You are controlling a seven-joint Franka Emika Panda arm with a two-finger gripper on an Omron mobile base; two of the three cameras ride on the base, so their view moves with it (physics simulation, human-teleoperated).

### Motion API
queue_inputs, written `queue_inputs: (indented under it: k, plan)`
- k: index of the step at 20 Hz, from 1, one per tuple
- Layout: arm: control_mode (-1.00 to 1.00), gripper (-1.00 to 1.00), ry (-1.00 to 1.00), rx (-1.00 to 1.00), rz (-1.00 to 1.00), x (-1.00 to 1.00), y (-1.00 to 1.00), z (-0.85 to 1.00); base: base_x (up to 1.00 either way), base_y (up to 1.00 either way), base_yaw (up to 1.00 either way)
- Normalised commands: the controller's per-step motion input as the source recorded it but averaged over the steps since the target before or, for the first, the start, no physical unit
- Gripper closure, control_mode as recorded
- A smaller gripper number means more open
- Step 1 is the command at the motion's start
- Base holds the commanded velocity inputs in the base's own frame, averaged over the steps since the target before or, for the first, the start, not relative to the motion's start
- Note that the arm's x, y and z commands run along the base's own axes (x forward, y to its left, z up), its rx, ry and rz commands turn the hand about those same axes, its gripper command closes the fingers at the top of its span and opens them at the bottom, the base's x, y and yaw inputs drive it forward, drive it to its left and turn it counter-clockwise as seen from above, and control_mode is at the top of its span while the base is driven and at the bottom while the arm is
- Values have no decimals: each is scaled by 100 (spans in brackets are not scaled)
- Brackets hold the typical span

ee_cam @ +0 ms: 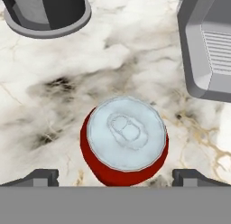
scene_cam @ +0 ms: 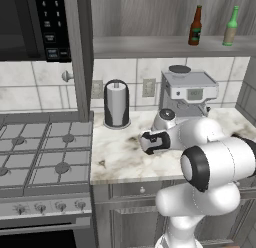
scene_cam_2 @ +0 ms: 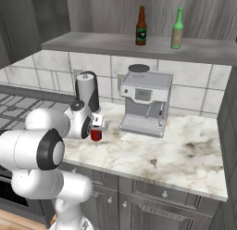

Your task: Sort all alcoholic drinks to one cabinet, and non-alcoholic drinks to the other.

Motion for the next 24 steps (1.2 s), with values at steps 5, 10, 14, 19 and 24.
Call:
queue_inputs:
  k: [5, 10, 14, 19, 24]
  plan:
    - [-100, -100, -6, 0, 0, 0, 0, -9, 0, 0, 0]
    - [-100, -100, -4, 0, -1, 0, 0, -7, 0, 0, 0]
    - [-100, -100, 0, 0, -1, 0, 0, -5, 0, 0, 0]
    - [-100, -100, 0, 0, -1, 2, 0, -1, 0, 0, 0]
    - [-100, -100, 2, 0, -1, 7, 0, 0, 0, 0, 0]
